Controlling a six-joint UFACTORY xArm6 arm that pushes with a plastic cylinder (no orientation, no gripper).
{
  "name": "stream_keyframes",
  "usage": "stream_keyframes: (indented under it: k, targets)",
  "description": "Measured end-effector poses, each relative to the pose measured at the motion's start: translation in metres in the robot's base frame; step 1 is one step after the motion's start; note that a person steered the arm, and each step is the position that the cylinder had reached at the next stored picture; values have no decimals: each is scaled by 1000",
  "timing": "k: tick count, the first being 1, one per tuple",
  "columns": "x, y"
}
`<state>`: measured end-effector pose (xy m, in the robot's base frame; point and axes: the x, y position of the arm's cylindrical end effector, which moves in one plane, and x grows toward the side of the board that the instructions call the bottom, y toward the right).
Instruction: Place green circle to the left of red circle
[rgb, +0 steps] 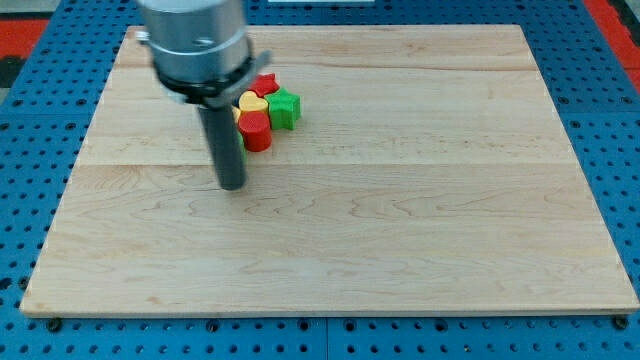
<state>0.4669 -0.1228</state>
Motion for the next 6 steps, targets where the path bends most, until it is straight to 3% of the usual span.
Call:
stream_keyframes:
  k: [2, 3, 4, 5, 6]
  targets:
    - [-40, 14]
    - [-46, 69]
    - [-49, 87]
    - [-7, 92]
    - [-33, 173]
